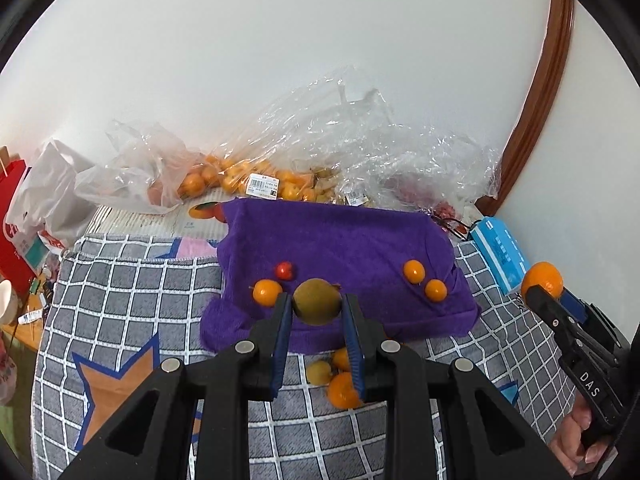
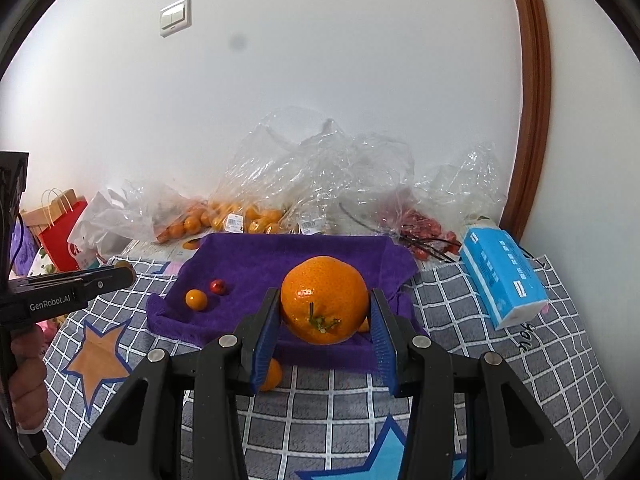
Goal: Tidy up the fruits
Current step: 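Carry the yellow-green fruit with the left tool while the right tool carries the large orange over the towel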
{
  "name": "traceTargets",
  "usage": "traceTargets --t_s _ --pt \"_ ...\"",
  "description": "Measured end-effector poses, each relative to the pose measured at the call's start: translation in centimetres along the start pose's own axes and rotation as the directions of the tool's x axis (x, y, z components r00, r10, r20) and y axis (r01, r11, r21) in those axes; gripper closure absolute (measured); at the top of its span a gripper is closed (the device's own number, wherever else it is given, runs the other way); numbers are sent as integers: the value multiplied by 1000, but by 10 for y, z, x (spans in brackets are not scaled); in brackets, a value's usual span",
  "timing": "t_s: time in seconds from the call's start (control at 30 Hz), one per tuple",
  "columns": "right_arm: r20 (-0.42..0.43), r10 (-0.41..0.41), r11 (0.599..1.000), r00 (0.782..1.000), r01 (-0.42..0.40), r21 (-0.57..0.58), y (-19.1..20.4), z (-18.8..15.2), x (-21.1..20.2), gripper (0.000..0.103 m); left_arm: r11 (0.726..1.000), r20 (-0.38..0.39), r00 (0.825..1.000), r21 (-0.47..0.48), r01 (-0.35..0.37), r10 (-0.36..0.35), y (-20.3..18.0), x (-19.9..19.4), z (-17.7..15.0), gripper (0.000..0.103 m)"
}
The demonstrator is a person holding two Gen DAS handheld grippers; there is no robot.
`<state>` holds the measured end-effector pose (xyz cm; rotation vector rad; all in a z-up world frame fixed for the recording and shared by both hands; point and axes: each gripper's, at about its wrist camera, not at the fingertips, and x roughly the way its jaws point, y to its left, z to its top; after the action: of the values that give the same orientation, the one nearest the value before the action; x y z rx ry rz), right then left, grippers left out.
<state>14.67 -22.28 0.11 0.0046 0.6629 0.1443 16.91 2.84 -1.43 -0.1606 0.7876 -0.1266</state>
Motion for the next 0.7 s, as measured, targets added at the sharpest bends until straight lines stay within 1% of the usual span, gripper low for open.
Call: traceTargets --t_s 0.27,0.4,0.7 --pt "-15 4 1000 1000 -4 0 -3 5 25 60 1000 -5 1000 -9 -9 9 8 19 18 79" --pt "-25 11 1000 1000 -11 5 -4 7 39 60 1000 -13 1000 -15 -25 25 16 27 24 79" --pt "-83 37 999 996 -35 20 -3 0 81 60 996 -51 997 -60 -66 63 43 53 28 79"
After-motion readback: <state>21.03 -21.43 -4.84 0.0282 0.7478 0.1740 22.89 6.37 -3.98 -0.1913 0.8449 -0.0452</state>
